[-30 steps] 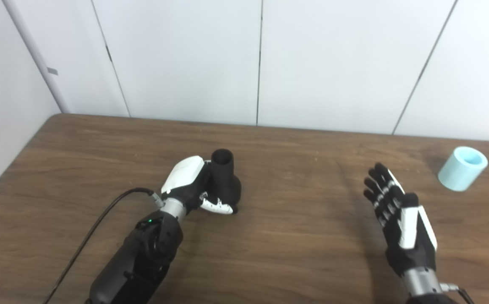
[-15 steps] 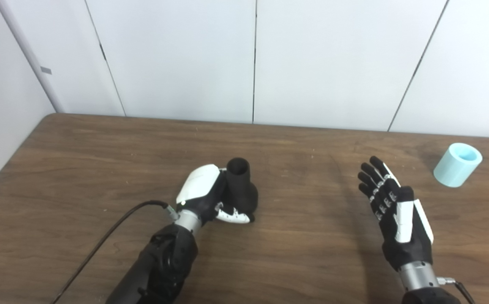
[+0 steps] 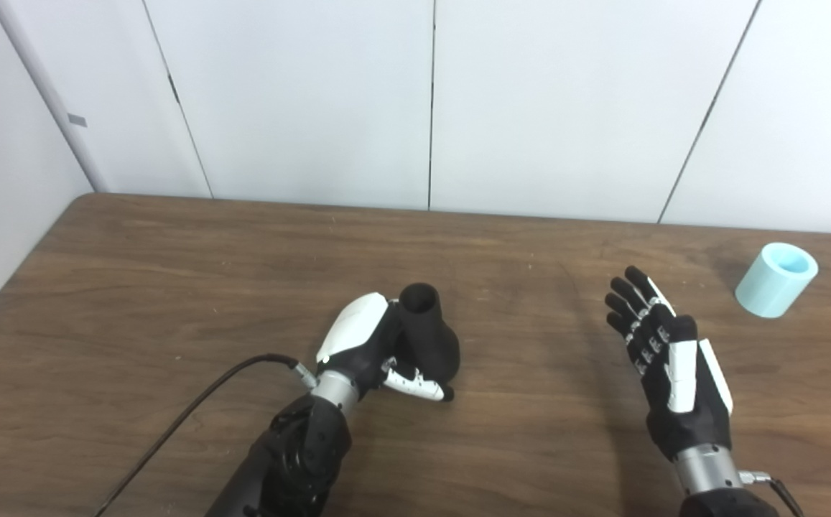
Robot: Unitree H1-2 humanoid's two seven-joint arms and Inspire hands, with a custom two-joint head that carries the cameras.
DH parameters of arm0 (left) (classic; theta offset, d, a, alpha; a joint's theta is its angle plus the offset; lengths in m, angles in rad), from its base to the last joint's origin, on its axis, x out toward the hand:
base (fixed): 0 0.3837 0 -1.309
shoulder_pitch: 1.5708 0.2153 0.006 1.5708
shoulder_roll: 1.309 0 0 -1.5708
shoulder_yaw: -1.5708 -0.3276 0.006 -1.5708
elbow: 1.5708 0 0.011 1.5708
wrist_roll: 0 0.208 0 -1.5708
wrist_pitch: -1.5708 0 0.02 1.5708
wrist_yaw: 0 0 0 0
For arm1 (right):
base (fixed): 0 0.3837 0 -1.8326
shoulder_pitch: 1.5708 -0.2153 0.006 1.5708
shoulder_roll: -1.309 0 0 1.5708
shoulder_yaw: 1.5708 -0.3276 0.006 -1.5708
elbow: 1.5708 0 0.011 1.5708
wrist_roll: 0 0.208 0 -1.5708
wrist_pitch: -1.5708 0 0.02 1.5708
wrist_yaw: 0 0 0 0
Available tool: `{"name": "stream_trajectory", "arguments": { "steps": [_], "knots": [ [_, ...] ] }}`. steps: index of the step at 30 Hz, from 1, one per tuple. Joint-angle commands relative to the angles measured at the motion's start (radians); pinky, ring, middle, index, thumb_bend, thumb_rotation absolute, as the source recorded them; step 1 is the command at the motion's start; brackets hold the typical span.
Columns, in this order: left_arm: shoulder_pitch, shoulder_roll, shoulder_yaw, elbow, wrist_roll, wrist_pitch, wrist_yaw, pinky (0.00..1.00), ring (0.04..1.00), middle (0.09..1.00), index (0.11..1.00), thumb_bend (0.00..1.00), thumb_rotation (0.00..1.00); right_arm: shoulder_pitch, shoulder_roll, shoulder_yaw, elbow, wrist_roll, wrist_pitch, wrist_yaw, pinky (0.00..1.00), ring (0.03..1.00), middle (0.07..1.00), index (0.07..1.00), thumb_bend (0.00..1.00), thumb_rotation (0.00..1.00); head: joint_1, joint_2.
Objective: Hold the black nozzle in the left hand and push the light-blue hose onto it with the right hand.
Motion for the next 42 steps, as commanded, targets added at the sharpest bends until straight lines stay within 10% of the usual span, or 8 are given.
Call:
{"name": "stream_trajectory", "arguments": {
  "steps": [1,21,31,42],
  "knots": [
    [0.023,-0.016,-0.06,0.029,0.017,0.008,-0.138,0.94,0.887,0.778,0.483,0.52,0.05,-0.027,0.0,-0.001,-0.032,0.002,-0.01,0.0,0.91,0.919,0.912,0.933,0.57,1.0,0.0,0.002],
    [0.028,-0.006,-0.112,0.082,0.107,0.002,-0.121,0.95,0.877,0.773,0.483,0.52,0.05,-0.025,-0.002,-0.006,-0.049,0.014,-0.011,0.004,0.92,0.915,0.903,0.932,0.59,1.0,-0.008,0.003],
    [0.059,-0.009,-0.093,0.107,0.081,-0.089,0.006,0.94,0.879,0.77,0.483,0.52,0.05,-0.021,-0.006,-0.008,-0.067,0.006,-0.006,0.001,0.92,0.915,0.921,0.931,0.59,1.0,-0.02,0.01],
    [0.064,-0.001,-0.095,0.114,0.062,-0.125,0.016,1.0,1.0,0.912,0.482,0.52,0.05,-0.015,-0.008,-0.007,-0.074,-0.002,-0.001,0.001,0.92,0.915,0.921,0.931,0.59,1.0,-0.018,0.016]
  ]
}}
